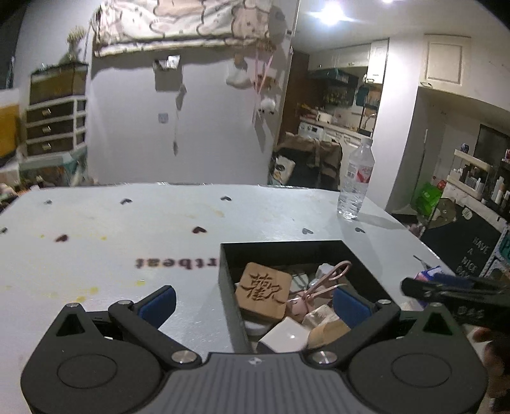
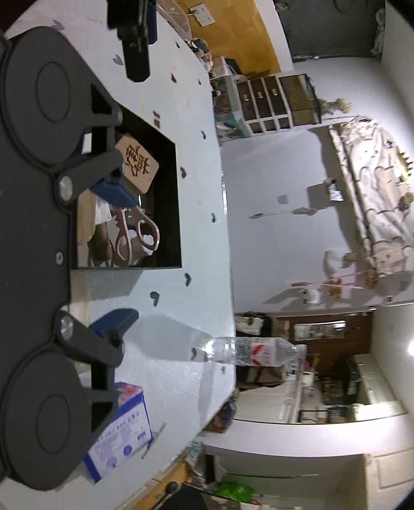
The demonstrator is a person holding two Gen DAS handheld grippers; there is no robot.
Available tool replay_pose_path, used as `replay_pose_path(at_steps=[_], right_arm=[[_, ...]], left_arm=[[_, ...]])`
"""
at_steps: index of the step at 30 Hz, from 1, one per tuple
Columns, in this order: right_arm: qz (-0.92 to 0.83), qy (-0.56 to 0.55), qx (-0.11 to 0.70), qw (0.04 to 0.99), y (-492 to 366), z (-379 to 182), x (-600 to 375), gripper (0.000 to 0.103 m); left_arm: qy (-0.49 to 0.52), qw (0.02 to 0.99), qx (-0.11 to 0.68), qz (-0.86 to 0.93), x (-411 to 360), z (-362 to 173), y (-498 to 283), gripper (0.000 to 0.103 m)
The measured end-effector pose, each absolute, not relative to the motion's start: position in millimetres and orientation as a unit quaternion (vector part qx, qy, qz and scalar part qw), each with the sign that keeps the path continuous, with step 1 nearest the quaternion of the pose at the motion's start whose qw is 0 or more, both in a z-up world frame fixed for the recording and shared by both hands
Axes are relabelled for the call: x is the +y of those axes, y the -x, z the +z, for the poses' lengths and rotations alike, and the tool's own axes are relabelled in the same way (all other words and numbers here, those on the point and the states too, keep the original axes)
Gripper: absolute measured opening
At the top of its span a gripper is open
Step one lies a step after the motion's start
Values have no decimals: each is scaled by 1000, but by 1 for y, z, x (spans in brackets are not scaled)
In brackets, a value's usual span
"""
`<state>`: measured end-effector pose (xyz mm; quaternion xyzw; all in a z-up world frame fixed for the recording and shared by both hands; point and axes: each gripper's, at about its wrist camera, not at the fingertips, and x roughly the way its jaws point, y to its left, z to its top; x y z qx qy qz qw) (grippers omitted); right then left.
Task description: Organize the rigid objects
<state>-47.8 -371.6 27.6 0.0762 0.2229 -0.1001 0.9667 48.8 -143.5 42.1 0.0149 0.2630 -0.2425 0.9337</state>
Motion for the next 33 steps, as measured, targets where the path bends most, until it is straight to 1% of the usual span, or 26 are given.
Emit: replay_pose_path(at_steps=[3, 5, 8, 13, 23, 33], right_arm=[[-103, -75, 214, 968, 65, 27, -364, 82], [-107, -70, 207, 970, 77, 26, -358, 90], [-111, -62, 196, 972, 94, 24, -350, 97], [-119, -55, 185, 974, 117, 19, -340, 102], [-130, -49, 163, 977, 150, 16, -328, 103], [-128, -43, 155, 979, 160, 19, -325, 103]], left_arm=[[-28, 945, 234, -228, -137, 37, -27, 103], [-29, 949, 221, -224, -132, 34, -14, 103], [-26, 951, 212, -222, -124, 29, 3, 103], [-23, 955, 200, -218, -113, 23, 28, 103], [-28, 959, 181, -216, -102, 18, 61, 103], [-27, 962, 170, -213, -100, 21, 73, 103]])
